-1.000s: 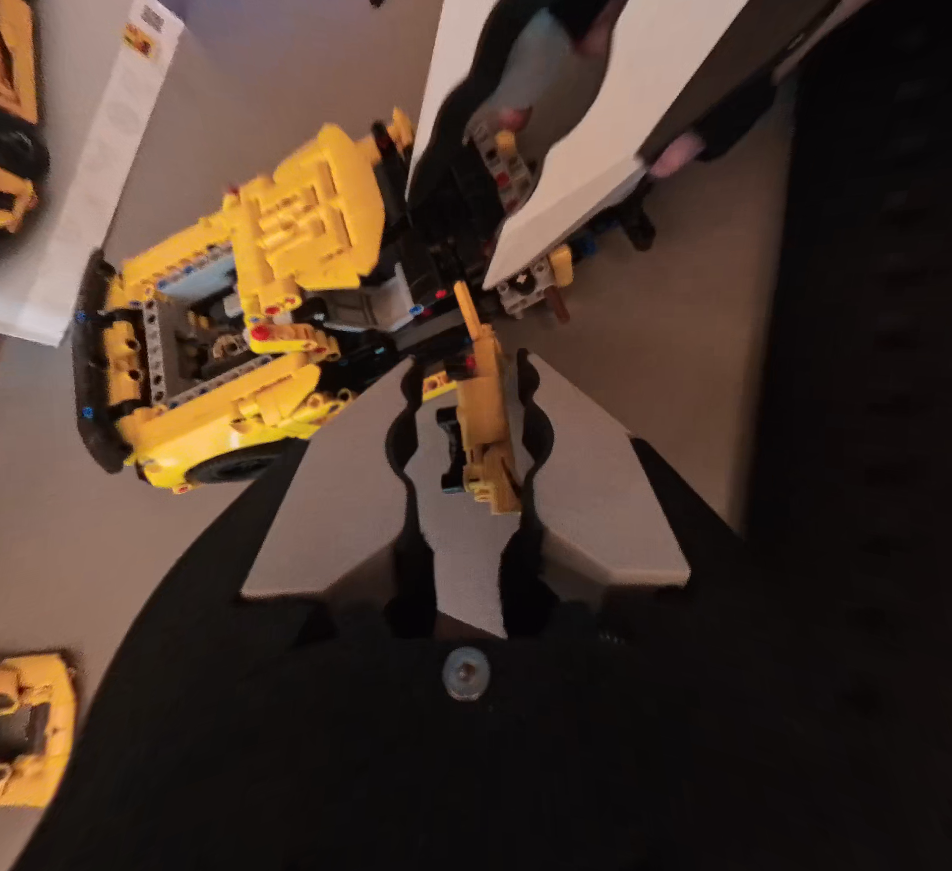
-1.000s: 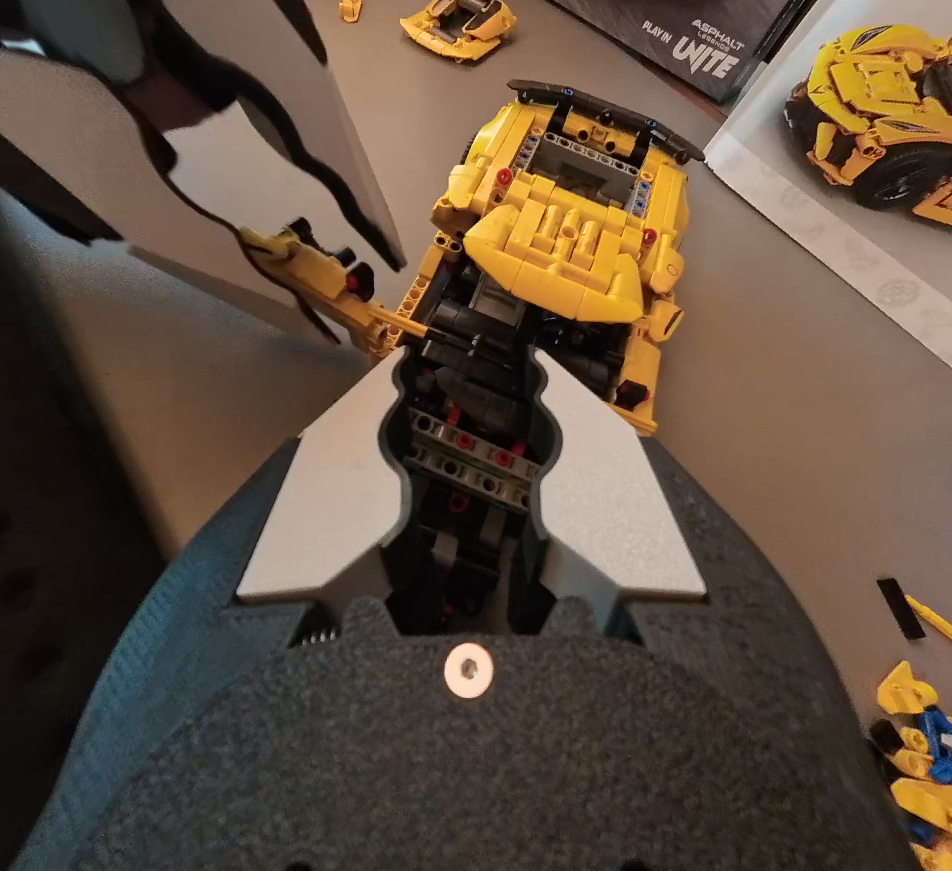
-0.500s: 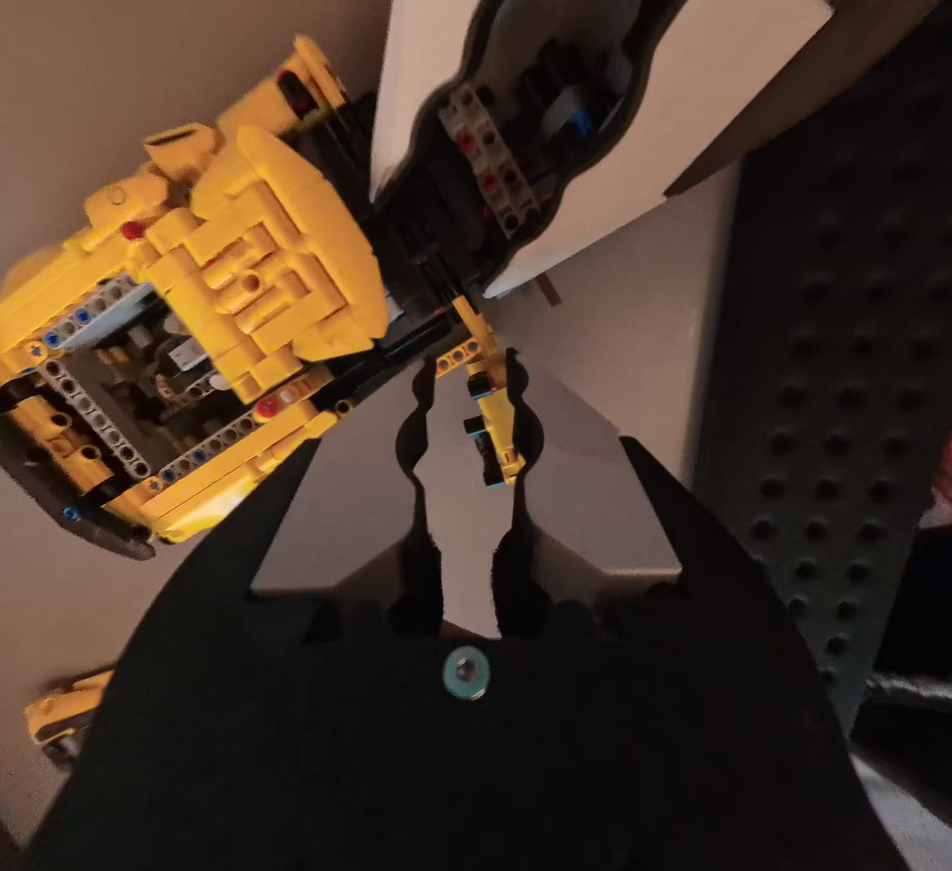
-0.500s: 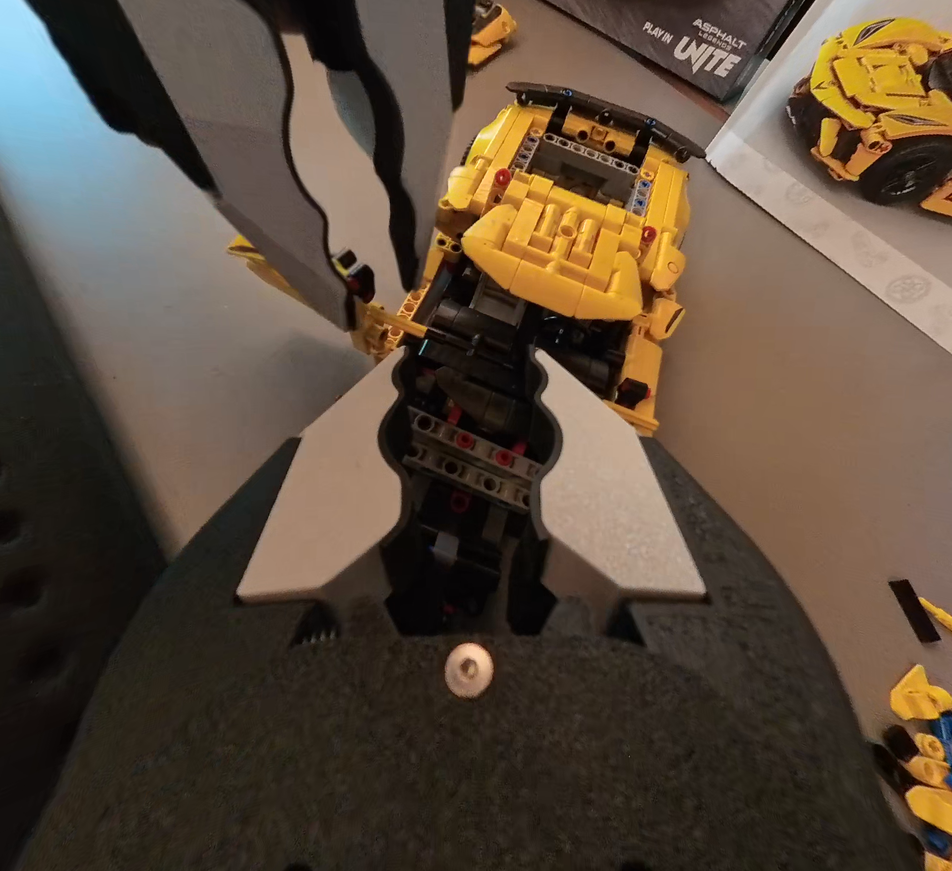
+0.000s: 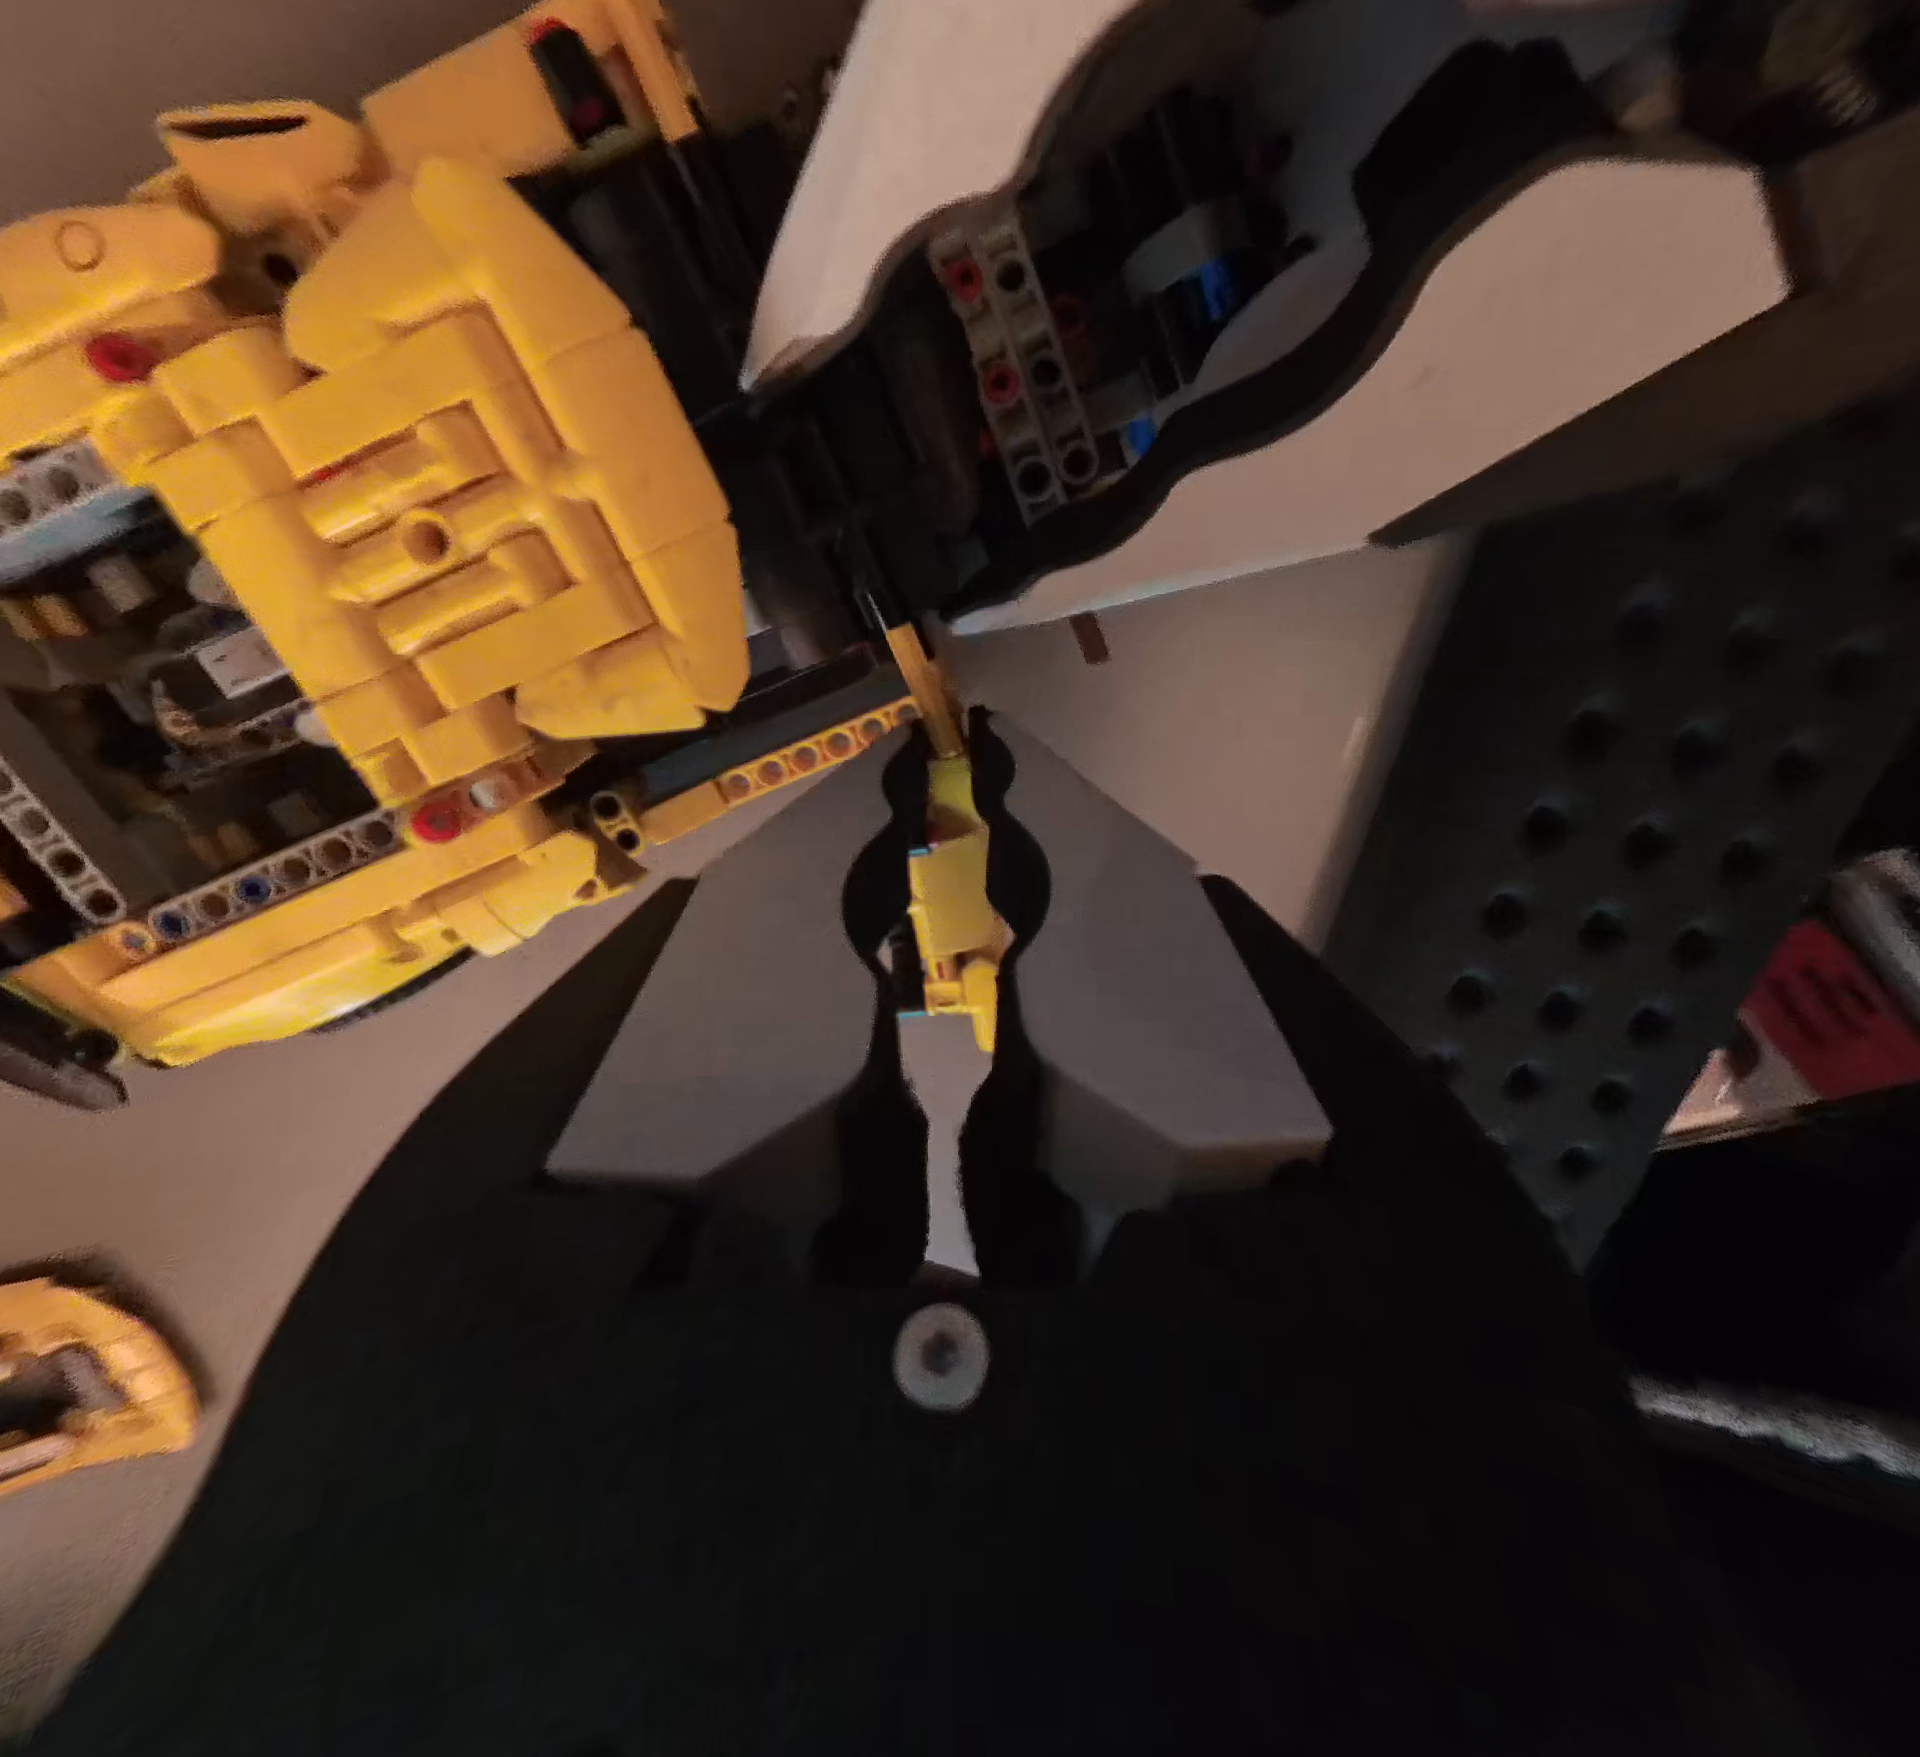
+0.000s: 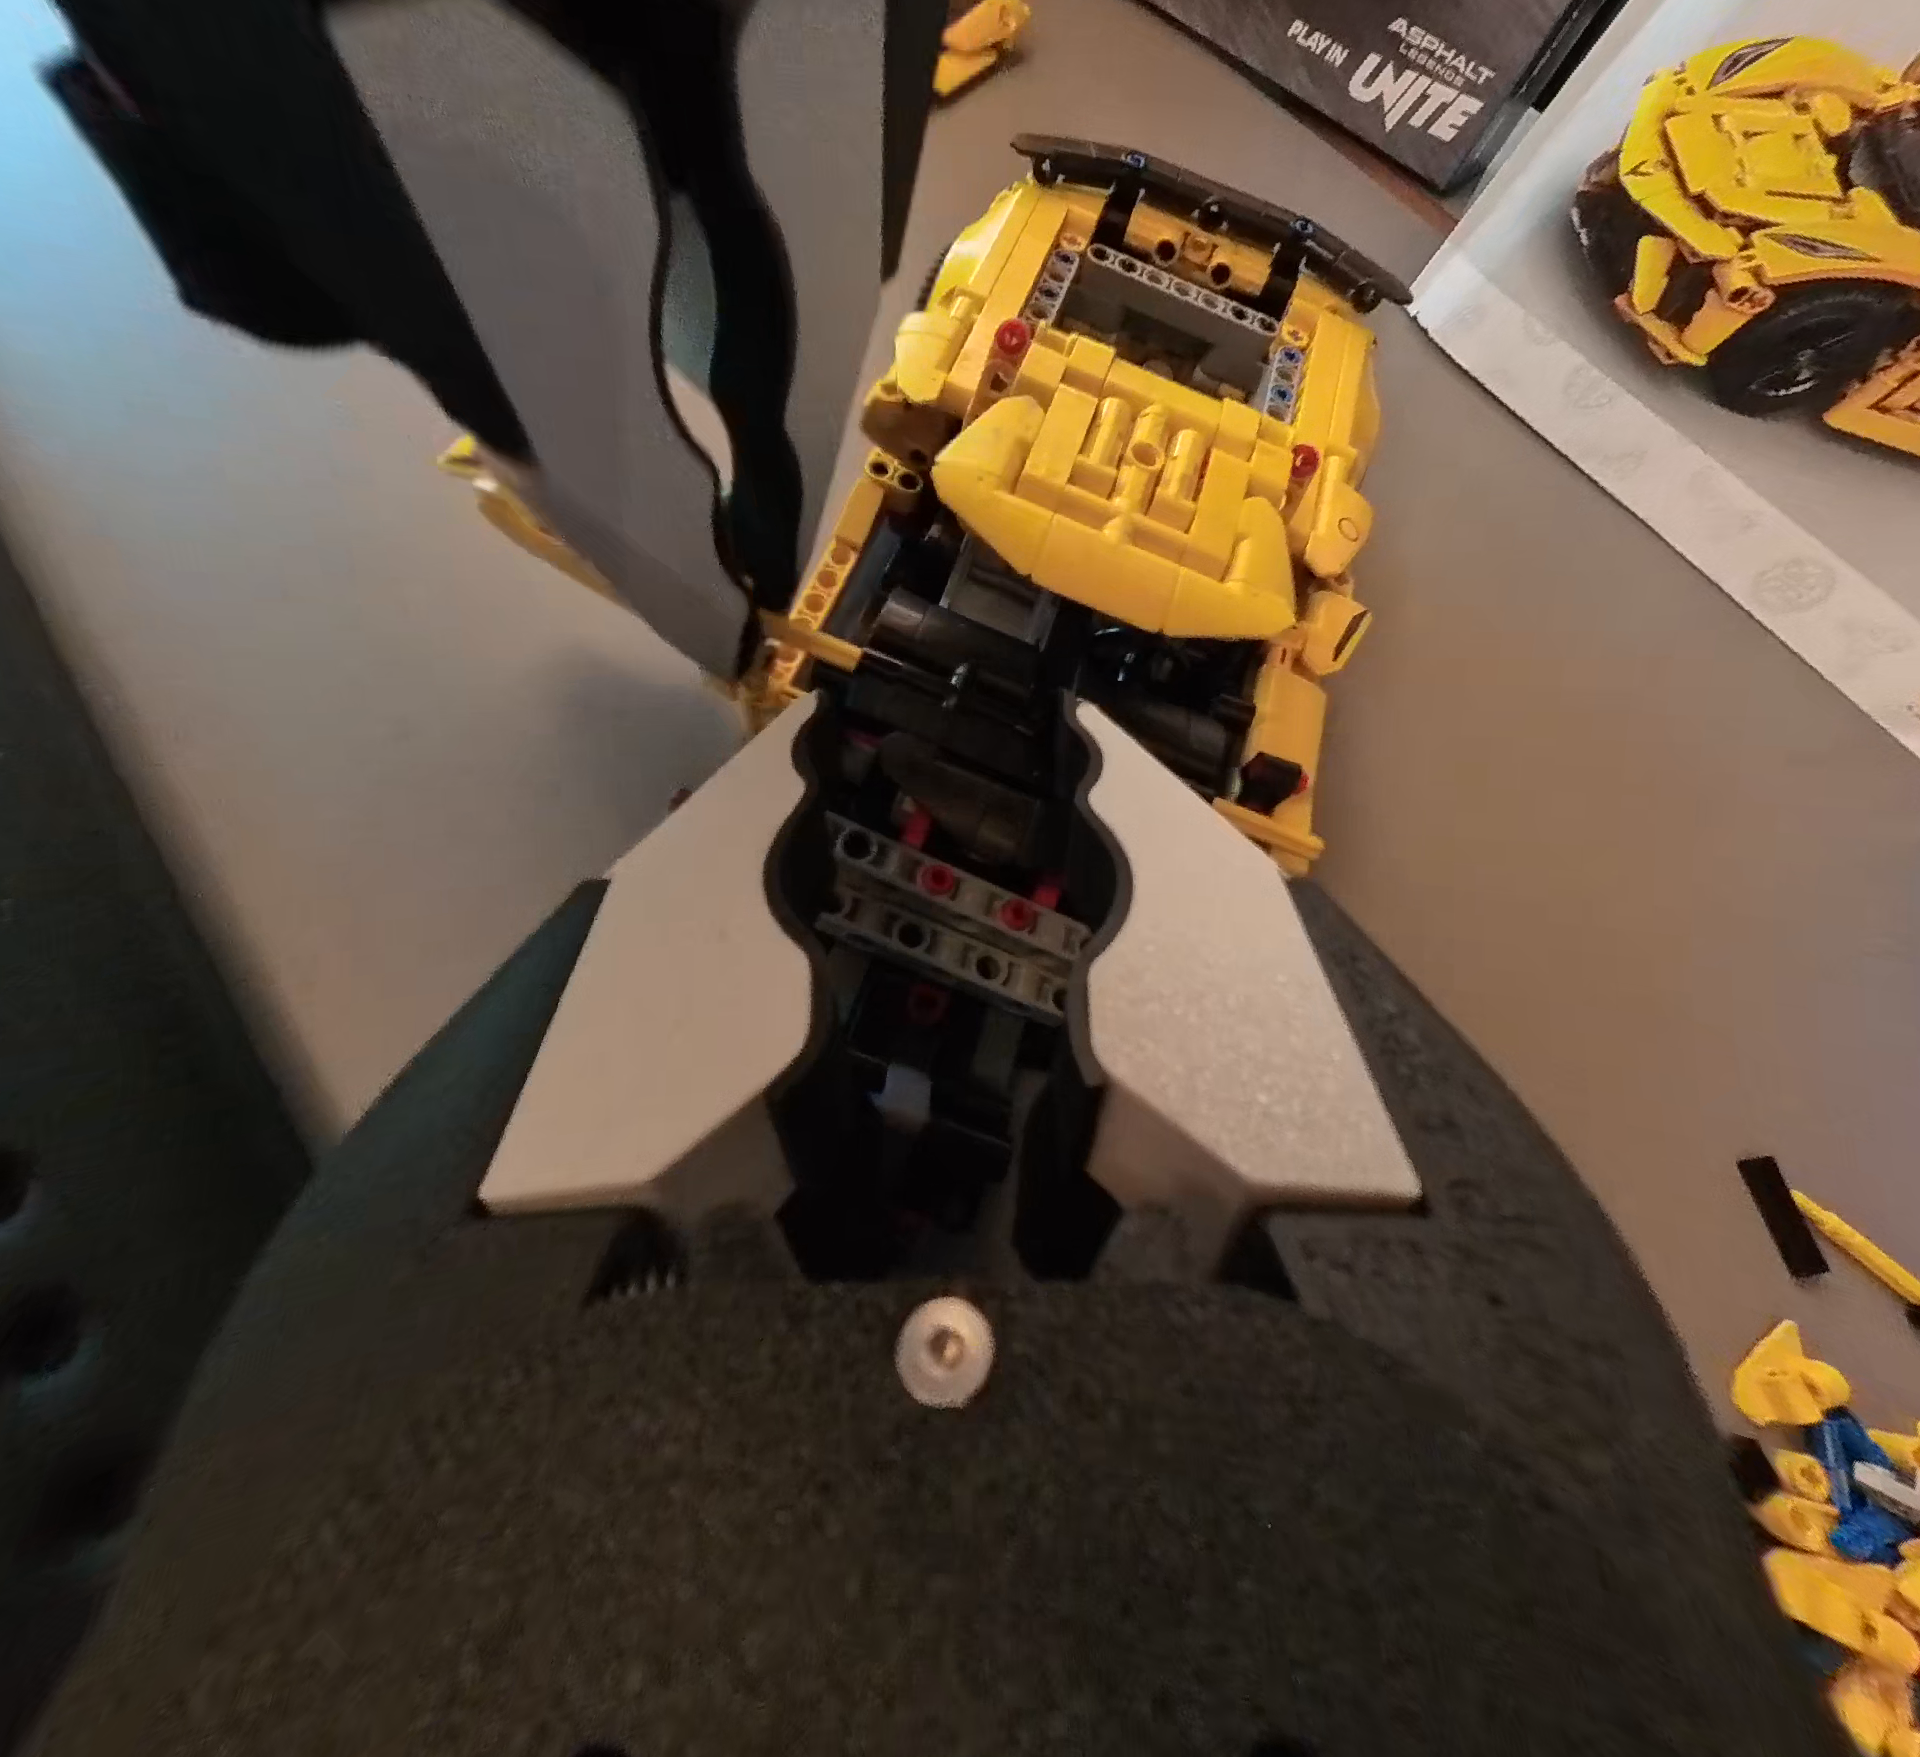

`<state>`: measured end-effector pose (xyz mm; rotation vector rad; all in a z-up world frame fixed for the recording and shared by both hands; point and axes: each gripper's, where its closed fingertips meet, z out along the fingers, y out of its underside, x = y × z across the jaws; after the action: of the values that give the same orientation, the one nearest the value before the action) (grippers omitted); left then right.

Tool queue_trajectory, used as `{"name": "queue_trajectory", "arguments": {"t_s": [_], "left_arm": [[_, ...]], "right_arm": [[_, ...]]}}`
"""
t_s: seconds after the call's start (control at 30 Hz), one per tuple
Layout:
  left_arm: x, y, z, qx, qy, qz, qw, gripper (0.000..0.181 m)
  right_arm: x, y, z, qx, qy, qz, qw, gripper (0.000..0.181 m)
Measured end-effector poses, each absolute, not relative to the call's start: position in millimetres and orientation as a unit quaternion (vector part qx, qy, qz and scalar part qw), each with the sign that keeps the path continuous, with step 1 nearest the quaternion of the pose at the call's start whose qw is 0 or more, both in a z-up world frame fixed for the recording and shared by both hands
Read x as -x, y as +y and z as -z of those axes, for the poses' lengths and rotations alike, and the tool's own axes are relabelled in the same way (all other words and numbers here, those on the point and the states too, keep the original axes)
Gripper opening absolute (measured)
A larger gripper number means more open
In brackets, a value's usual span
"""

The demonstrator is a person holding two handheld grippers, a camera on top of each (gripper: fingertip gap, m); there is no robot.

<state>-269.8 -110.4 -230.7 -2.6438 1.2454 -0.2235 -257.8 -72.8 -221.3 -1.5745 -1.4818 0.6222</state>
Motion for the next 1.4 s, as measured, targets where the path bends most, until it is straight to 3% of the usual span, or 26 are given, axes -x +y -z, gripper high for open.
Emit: {"name": "queue_trajectory", "arguments": {"t_s": [0.1,0.2,0.4,0.6,0.77,0.9,0.97,1.13,1.2,1.27,1.37,1.4], "left_arm": [[267,-111,204,0.891,0.419,0.103,0.138,0.006],[278,-112,186,0.877,0.456,0.042,0.148,0.006],[278,-121,198,0.866,0.481,0.014,0.135,0.007],[295,-131,184,0.871,0.450,0.041,0.193,0.007],[298,-140,157,0.858,0.372,0.145,0.324,0.007],[292,-150,136,0.786,0.331,0.246,0.461,0.006],[288,-154,124,0.743,0.304,0.297,0.517,0.006],[281,-158,137,0.711,0.310,0.335,0.534,0.006],[281,-158,141,0.705,0.310,0.349,0.534,0.006],[280,-159,147,0.706,0.313,0.356,0.526,0.006],[292,-153,158,0.721,0.295,0.345,0.523,0.007],[303,-146,161,0.732,0.276,0.328,0.530,0.017]], "right_arm": [[258,-73,221,0.631,-0.595,-0.248,0.431,0.041],[259,-73,221,0.632,-0.593,-0.252,0.431,0.041],[258,-73,220,0.634,-0.586,-0.266,0.430,0.041],[258,-73,220,0.634,-0.585,-0.271,0.428,0.041],[254,-74,218,0.617,-0.606,-0.236,0.444,0.046],[261,-108,190,0.565,-0.602,-0.357,0.436,0.057],[264,-144,176,0.522,-0.607,-0.455,0.390,0.051],[272,-167,168,0.511,-0.597,-0.511,0.348,0.041],[273,-164,176,0.521,-0.605,-0.495,0.344,0.030],[273,-158,183,0.519,-0.628,-0.445,0.372,0.007],[271,-153,182,0.524,-0.622,-0.442,0.379,0.007],[270,-146,186,0.536,-0.619,-0.431,0.378,0.007]]}}
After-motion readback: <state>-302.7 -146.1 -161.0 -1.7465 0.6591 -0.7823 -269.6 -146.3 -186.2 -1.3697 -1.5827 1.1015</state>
